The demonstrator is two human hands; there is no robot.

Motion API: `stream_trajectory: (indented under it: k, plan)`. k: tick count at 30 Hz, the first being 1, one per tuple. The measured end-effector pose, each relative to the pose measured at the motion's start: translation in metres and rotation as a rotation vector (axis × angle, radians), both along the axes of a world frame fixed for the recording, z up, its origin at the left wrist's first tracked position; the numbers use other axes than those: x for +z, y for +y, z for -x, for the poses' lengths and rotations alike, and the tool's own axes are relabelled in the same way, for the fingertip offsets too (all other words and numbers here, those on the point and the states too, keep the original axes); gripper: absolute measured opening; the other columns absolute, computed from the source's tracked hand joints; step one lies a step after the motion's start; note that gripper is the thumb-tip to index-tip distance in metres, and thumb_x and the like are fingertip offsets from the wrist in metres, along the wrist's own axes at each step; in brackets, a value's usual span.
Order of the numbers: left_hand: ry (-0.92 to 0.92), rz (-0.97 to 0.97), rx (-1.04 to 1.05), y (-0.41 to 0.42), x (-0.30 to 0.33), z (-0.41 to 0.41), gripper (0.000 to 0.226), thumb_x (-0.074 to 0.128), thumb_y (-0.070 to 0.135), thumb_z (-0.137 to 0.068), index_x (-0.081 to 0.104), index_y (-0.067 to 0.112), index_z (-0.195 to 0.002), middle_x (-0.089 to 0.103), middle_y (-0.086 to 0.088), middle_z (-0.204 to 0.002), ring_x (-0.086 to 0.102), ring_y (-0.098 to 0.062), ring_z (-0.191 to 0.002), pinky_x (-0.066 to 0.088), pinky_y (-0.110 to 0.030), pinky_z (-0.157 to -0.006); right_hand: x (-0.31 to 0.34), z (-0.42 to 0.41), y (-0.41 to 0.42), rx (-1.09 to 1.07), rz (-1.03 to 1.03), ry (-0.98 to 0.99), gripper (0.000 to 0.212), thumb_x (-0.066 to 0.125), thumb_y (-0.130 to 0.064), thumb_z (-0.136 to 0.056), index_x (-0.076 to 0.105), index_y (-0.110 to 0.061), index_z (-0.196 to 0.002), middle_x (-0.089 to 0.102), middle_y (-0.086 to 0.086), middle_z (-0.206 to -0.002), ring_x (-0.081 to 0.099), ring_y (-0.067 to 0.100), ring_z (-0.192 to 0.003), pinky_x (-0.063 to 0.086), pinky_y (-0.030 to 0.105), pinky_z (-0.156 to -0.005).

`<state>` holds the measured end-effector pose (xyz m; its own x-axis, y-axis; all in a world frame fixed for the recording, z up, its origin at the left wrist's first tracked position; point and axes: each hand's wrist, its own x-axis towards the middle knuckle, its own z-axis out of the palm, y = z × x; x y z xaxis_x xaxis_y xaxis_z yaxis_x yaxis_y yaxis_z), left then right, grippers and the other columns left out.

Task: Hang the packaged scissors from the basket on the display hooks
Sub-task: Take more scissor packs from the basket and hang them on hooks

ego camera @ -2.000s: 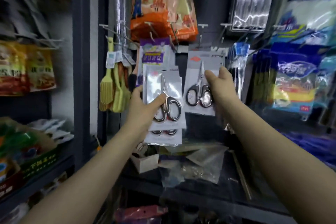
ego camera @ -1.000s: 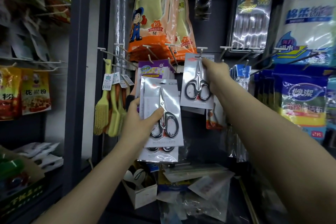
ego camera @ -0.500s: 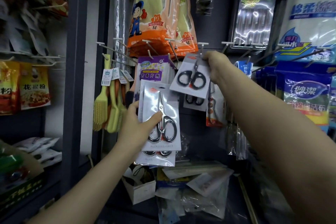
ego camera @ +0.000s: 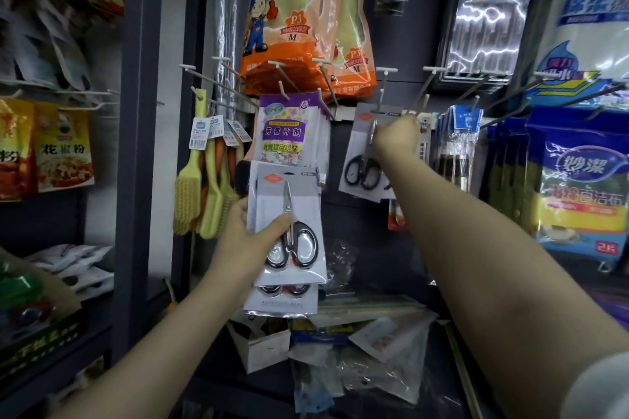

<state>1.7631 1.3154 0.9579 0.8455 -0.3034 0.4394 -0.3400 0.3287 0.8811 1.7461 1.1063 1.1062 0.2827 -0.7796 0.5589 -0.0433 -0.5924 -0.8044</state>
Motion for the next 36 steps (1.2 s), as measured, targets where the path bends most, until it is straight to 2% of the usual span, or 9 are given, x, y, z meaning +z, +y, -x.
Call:
stream_trajectory:
  k: [3, 5, 11, 16, 21, 26, 28, 33, 36]
  plan:
    - [-0.013, -0.008, -0.007, 0.001, 0.000, 0.002, 0.047, 0.074, 0.026, -0.073, 0.052, 0.022, -0.114, 0.069, -0.006, -0.107, 0.069, -0.025, -0.093, 0.055, -0.051, -0.084, -0.039, 0.020, 0.026, -0.072, 0.176, -0.185, 0.049, 0.047, -0.006, -0.091, 0.034, -0.005, -0.139, 0.045, 0.012, -0.138, 0.040, 0.025, -0.129, 0.038, 0.038, -0.107]
    - [-0.017, -0.027, -0.009, 0.001, -0.003, 0.002, 0.045, 0.074, 0.029, -0.072, 0.052, 0.025, -0.111, 0.069, -0.003, -0.106, 0.068, -0.023, -0.093, 0.055, -0.048, -0.083, -0.078, 0.036, 0.051, 0.136, 0.219, -0.183, 0.037, 0.047, -0.006, -0.092, 0.045, -0.007, -0.129, 0.054, 0.007, -0.121, 0.050, 0.018, -0.111, 0.043, 0.035, -0.101]
    - [-0.032, 0.007, -0.021, 0.001, -0.006, 0.017, 0.042, 0.069, 0.026, -0.079, 0.049, 0.022, -0.116, 0.067, -0.001, -0.106, 0.068, -0.018, -0.091, 0.055, -0.036, -0.078, -0.152, 0.067, 0.115, 0.876, -0.535, 0.018, 0.047, 0.070, -0.032, -0.080, 0.050, -0.011, -0.117, 0.070, 0.012, -0.104, 0.070, 0.021, -0.080, 0.058, 0.034, -0.068]
    - [-0.012, 0.051, -0.121, 0.011, -0.009, 0.020, 0.011, 0.048, 0.035, -0.091, 0.054, 0.042, -0.098, 0.068, 0.005, -0.106, 0.067, -0.017, -0.097, 0.055, -0.039, -0.083, -0.159, 0.067, 0.129, 0.790, -0.477, -0.177, 0.041, 0.072, -0.014, -0.079, 0.047, -0.009, -0.111, 0.067, 0.010, -0.100, 0.067, 0.022, -0.083, 0.057, 0.039, -0.079]
    - [-0.279, -0.066, -0.325, 0.031, -0.017, 0.019, 0.070, 0.069, 0.008, -0.077, 0.036, 0.034, -0.133, 0.062, 0.009, -0.123, 0.063, -0.005, -0.107, 0.056, -0.024, -0.082, -0.155, 0.070, 0.124, 0.817, -0.526, -0.282, 0.015, 0.059, -0.016, -0.090, 0.059, -0.010, -0.076, 0.072, 0.005, -0.068, 0.069, 0.016, -0.061, 0.059, 0.028, -0.061]
    - [-0.395, -0.126, -0.295, 0.033, -0.016, 0.021, 0.098, 0.074, 0.000, -0.070, 0.018, 0.037, -0.141, 0.054, 0.030, -0.119, 0.057, 0.014, -0.105, 0.049, -0.007, -0.079, -0.155, 0.066, 0.117, 0.794, -0.630, -0.246, 0.037, 0.057, -0.030, -0.091, 0.061, 0.003, -0.108, 0.070, 0.019, -0.098, 0.068, 0.027, -0.080, 0.058, 0.038, -0.077]
    - [-0.385, -0.114, -0.227, 0.028, -0.017, 0.023, 0.098, 0.074, 0.000, -0.070, 0.018, 0.038, -0.140, 0.053, 0.039, -0.109, 0.055, 0.021, -0.097, 0.046, -0.003, -0.074, -0.155, 0.067, 0.115, 0.840, -0.601, -0.249, 0.026, 0.055, -0.027, -0.092, 0.064, -0.003, -0.092, 0.073, 0.012, -0.085, 0.070, 0.021, -0.071, 0.059, 0.032, -0.065]
    - [-0.382, -0.107, -0.190, 0.022, -0.015, 0.012, 0.091, 0.075, 0.006, -0.069, 0.025, 0.038, -0.139, 0.058, 0.013, -0.129, 0.059, -0.006, -0.114, 0.051, -0.040, -0.094, -0.139, 0.071, 0.106, 0.931, -0.518, -0.252, 0.019, 0.055, -0.016, -0.092, 0.062, -0.007, -0.107, 0.072, 0.009, -0.091, 0.070, 0.020, -0.076, 0.061, 0.030, -0.064]
    - [-0.389, -0.106, -0.199, 0.019, -0.009, 0.010, 0.087, 0.075, 0.005, -0.071, 0.029, 0.036, -0.138, 0.060, 0.002, -0.130, 0.062, -0.012, -0.112, 0.053, -0.036, -0.092, -0.123, 0.071, 0.098, 0.880, -0.438, -0.238, 0.022, 0.057, -0.012, -0.090, 0.062, -0.006, -0.111, 0.074, 0.007, -0.089, 0.070, 0.018, -0.077, 0.060, 0.031, -0.069]
